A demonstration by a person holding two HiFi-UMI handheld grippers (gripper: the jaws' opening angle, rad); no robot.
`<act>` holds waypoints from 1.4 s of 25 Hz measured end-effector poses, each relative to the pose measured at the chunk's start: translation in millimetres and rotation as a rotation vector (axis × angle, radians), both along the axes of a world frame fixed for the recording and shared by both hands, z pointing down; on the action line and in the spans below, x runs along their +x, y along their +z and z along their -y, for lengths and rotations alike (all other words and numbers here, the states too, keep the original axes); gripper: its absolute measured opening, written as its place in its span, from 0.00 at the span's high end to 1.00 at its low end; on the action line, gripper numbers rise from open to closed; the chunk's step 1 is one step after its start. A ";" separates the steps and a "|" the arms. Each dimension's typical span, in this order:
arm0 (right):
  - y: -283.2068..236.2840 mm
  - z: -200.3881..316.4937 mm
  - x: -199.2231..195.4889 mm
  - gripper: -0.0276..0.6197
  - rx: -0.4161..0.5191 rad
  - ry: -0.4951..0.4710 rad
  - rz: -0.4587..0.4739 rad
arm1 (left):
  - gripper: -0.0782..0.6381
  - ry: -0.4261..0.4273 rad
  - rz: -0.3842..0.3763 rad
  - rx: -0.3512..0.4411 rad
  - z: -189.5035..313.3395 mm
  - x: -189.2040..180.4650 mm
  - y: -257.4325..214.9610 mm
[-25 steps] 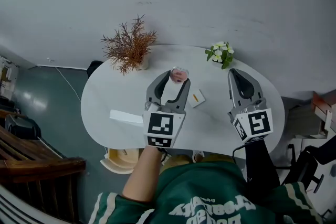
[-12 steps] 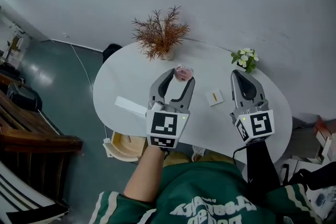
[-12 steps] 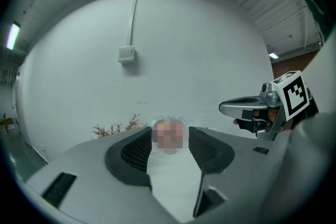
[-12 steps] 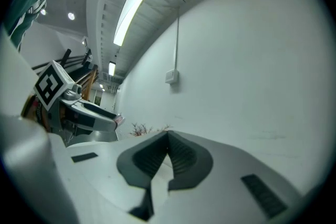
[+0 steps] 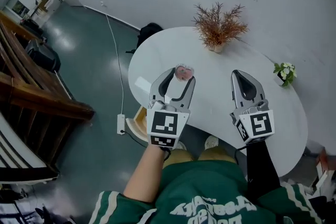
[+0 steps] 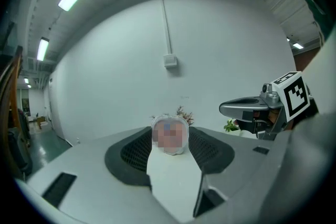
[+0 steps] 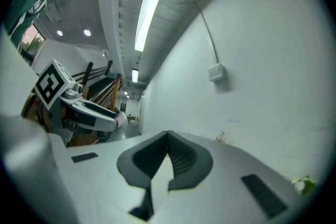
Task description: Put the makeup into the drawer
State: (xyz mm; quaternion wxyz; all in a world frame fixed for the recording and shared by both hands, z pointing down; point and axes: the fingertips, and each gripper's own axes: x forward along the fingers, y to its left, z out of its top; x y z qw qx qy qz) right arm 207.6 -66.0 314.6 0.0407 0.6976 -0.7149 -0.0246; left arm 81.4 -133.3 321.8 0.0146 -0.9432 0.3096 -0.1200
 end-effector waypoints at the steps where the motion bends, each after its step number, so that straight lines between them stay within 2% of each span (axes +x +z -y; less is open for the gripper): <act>1: 0.5 8.2 -15.2 0.95 0.002 -0.024 0.003 | 0.58 -0.023 0.004 0.001 4.7 -16.8 0.2; 11: 13.0 65.2 -167.6 0.95 -0.013 -0.238 0.025 | 0.58 -0.234 0.034 -0.011 35.0 -178.1 8.7; 15: 20.1 75.1 -206.3 0.95 -0.024 -0.283 0.033 | 0.58 -0.279 0.047 -0.026 37.1 -218.8 18.8; 19: 26.7 82.2 -230.5 0.95 -0.039 -0.307 0.034 | 0.58 -0.299 0.052 -0.043 37.9 -242.6 27.1; 23: 31.1 85.5 -244.3 0.95 -0.052 -0.321 0.026 | 0.58 -0.289 0.090 -0.057 36.5 -251.8 41.1; 27: 38.8 87.0 -246.8 0.95 -0.072 -0.316 0.017 | 0.58 -0.236 0.160 -0.118 34.2 -252.5 79.1; 35: 73.9 84.3 -229.2 0.95 -0.148 -0.273 0.018 | 0.58 -0.081 0.403 -0.293 21.2 -252.8 205.2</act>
